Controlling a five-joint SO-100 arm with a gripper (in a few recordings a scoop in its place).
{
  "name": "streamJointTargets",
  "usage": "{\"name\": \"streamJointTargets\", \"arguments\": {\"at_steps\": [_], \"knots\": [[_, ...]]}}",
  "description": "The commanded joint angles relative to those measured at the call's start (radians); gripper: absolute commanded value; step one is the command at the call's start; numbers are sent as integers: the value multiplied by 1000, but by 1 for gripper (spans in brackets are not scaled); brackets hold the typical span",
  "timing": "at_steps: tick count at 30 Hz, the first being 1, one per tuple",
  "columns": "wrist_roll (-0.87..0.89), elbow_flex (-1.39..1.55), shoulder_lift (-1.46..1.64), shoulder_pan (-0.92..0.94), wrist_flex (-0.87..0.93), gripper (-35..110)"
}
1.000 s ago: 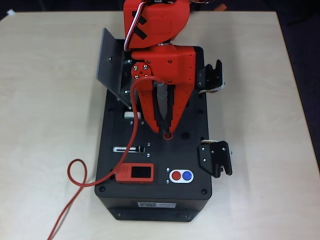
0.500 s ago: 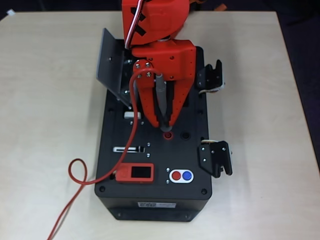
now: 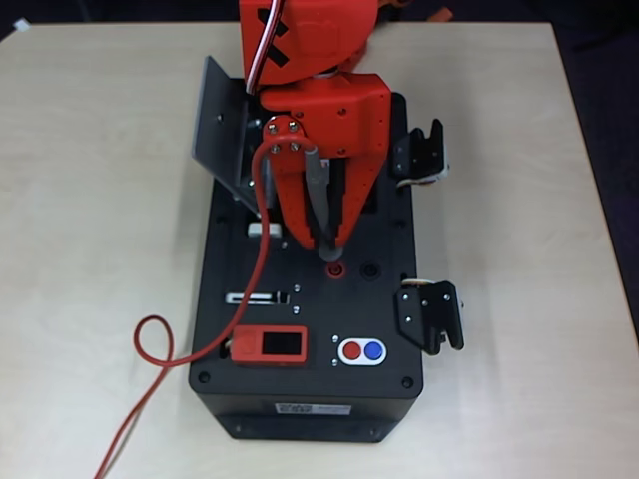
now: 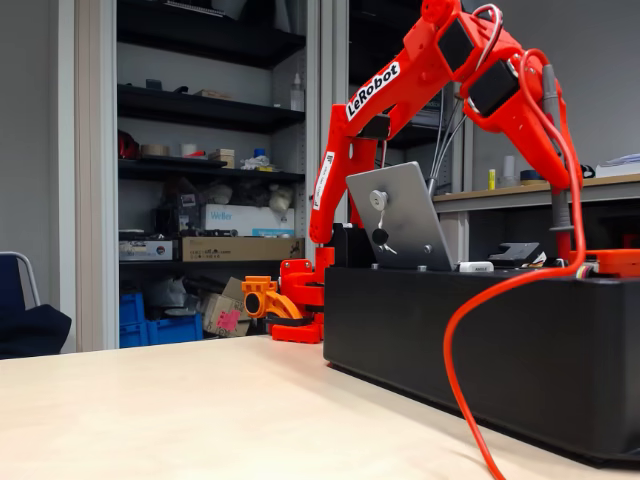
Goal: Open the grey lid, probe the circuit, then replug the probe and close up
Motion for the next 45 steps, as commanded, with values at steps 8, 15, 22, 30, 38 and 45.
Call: {"name": "streamJointTargets", "arguments": {"at_steps": [8, 15, 22, 30, 38, 45], "knots": [[-21, -158, 29, 71, 40, 0], [-18, -195, 61, 31, 84, 0], [9, 77, 261, -32, 18, 0], [-18, 517, 563, -49, -112, 0], [-52, 693, 730, -35, -120, 0], [-63, 801, 838, -28, -120, 0]]}}
